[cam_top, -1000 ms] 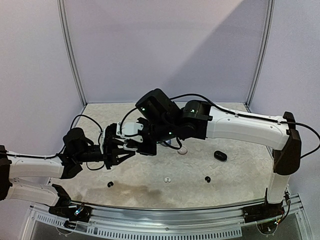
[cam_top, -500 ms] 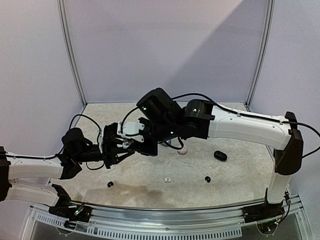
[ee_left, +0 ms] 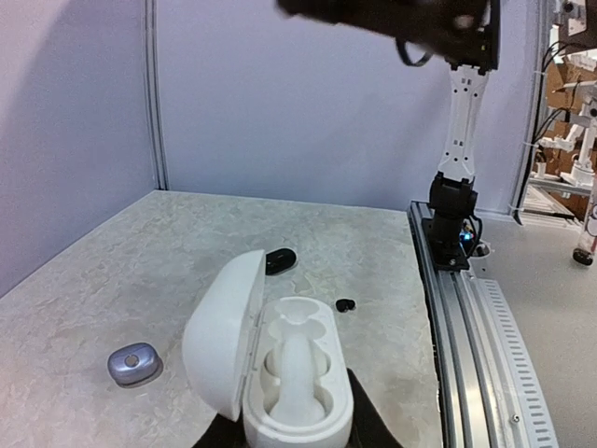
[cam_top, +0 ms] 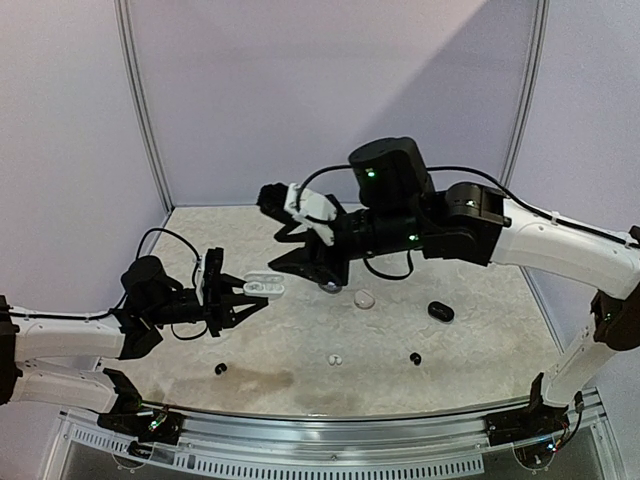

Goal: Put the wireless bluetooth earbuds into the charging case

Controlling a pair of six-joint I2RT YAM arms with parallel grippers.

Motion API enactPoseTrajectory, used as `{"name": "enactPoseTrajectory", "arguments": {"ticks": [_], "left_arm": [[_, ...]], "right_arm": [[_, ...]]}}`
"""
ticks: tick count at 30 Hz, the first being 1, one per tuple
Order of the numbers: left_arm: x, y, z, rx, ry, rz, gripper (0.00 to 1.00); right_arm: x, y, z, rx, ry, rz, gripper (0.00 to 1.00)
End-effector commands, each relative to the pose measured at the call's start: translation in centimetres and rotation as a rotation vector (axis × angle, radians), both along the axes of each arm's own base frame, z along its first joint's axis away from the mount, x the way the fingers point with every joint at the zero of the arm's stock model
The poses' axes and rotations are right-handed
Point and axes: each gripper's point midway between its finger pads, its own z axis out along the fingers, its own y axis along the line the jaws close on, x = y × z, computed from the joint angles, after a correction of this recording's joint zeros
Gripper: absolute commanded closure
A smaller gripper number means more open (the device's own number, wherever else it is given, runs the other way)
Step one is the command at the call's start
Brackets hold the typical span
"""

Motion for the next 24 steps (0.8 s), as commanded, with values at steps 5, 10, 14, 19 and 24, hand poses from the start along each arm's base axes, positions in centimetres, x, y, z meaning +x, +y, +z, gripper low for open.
{"name": "enactPoseTrajectory", "arguments": {"ticks": [5, 10, 14, 19, 24], "left_arm": [[-0.5, 0.1, 0.4, -0.019, -0.001, 0.001, 1.0], [-0.5, 0.2, 0.4, -0.017, 0.001, 0.004, 1.0], [-0.4, 0.2, 0.4, -0.017, 0.0, 0.006, 1.0], [-0.3, 0.1, 0.4, -0.016, 0.001, 0.007, 1.0], [-0.2, 0.0, 0.5, -0.016, 0.0, 0.008, 1.0]], "right_arm": [[9.5, -8.2, -12.2, -0.173, 0.442, -0.486, 0.69], [8.0, -8.1, -21.8, -0.413, 0.618, -0.487, 0.74], [6.0, -7.8, -26.2, -0.482, 0.669, -0.44, 0.74], [3.8, -7.6, -29.2, -0.546, 0.646, -0.367, 0.74], [3.2, -7.3, -31.7, -0.591, 0.664, -0.366, 0.75]]}}
